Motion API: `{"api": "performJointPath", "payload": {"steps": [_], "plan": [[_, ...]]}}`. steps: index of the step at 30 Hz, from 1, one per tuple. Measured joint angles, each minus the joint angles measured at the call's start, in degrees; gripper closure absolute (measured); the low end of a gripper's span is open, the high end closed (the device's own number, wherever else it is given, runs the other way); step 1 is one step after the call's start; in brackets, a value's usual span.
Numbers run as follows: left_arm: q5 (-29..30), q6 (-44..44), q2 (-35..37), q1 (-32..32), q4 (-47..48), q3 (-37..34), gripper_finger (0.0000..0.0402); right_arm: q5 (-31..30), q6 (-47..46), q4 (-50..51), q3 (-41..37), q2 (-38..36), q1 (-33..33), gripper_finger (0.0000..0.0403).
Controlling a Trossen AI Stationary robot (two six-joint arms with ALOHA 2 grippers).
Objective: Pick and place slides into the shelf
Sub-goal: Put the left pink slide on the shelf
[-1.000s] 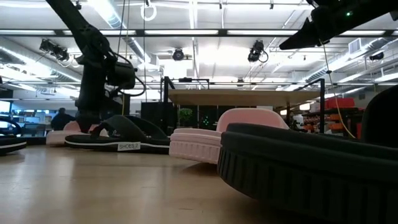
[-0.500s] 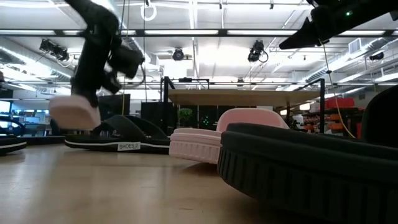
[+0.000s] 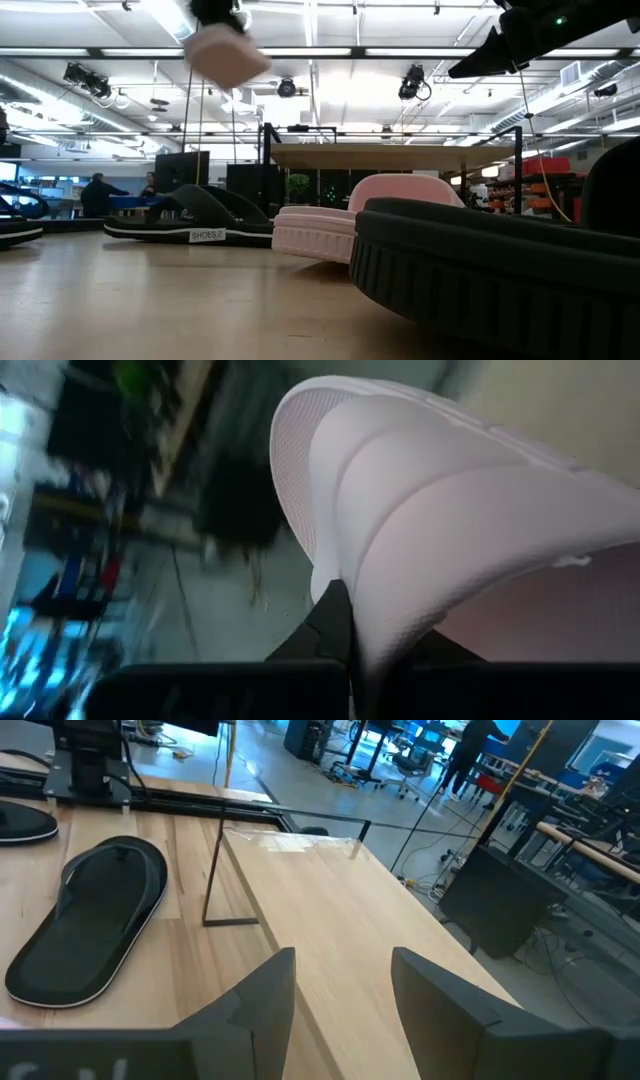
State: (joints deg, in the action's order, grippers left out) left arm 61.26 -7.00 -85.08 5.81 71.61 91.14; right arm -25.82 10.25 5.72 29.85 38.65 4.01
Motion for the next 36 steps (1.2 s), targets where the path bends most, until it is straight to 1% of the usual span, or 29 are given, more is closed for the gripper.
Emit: {"api": "performJointPath", "payload": {"steps": [3,6,8,10,18,23,26,32,36], "plan": [[-1.22,11.06,0.02,0.78,-12.16,2.78,0.0391,0.0,0.02,0.0,0.0,0.0,0.0,0.0229],[-7.64,20.69,-0.39,2.76,-24.13,2.31,0.0391,0.0,-0.01,0.0,0.0,0.0,0.0,0.0229],[-12.48,23.5,-1.43,4.66,-29.06,1.7,0.0391,-0.01,-0.01,0.0,0.0,-0.01,0.0,0.0229],[-14.87,24.44,-3.42,6.55,-33.3,1.38,0.0391,-0.02,-0.01,0.0,0.0,0.0,0.0,0.0229],[-15.29,24.19,-15.17,12.98,-37.2,1.22,0.0391,0.0,-0.01,0.02,0.0,0.0,-0.01,0.0229],[-14.88,24.3,-20.66,14.8,-40.12,1.2,0.039,-0.04,-0.01,0.02,0.0,-0.02,0.0,0.0229],[-13.98,25.41,-21.92,15.56,-40.78,1.22,0.0385,-0.04,-0.01,0.02,0.0,-0.02,0.0,0.0229],[-13.21,27.9,-21.86,16.28,-39.2,1.26,0.0387,-0.02,0.06,0.02,0.0,-0.01,0.04,0.0229],[-12.39,31.54,-21.66,16.19,-39.69,1.26,0.0383,-0.02,0.08,0.02,0.0,-0.02,0.04,0.0229]]}}
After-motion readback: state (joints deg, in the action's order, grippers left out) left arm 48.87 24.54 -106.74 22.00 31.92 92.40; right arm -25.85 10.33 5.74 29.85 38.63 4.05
